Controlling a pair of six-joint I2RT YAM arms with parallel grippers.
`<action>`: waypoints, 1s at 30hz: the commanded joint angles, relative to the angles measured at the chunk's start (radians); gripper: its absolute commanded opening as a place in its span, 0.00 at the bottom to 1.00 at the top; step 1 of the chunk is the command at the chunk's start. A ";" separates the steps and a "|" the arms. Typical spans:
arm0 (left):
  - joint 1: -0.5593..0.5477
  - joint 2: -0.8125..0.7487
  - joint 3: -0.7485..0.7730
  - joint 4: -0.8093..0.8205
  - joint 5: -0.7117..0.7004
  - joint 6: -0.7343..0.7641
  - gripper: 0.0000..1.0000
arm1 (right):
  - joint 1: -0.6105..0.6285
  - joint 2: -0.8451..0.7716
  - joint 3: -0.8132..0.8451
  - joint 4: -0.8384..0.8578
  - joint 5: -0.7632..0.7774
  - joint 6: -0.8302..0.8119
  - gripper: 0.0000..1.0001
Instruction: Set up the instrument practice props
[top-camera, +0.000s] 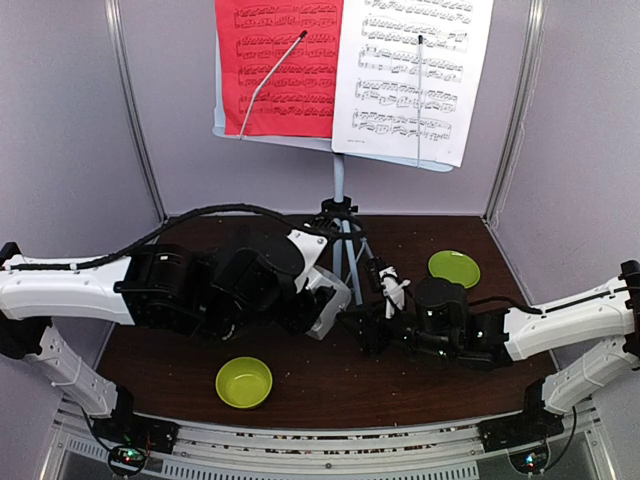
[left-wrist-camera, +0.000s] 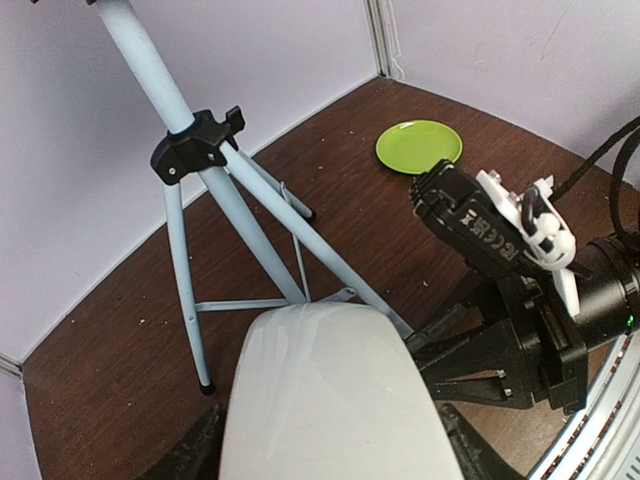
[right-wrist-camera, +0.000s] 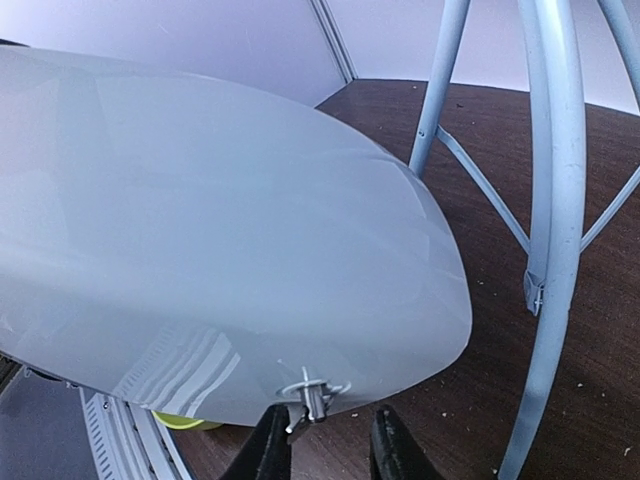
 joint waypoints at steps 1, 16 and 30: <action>-0.008 -0.044 0.027 0.155 -0.015 0.035 0.01 | -0.010 0.003 0.018 -0.012 0.041 -0.003 0.24; -0.008 -0.048 0.010 0.161 -0.006 0.051 0.00 | -0.063 -0.021 0.019 -0.003 -0.027 0.077 0.00; -0.008 -0.056 -0.020 0.178 -0.011 0.057 0.00 | -0.149 0.031 -0.030 0.238 -0.315 0.289 0.00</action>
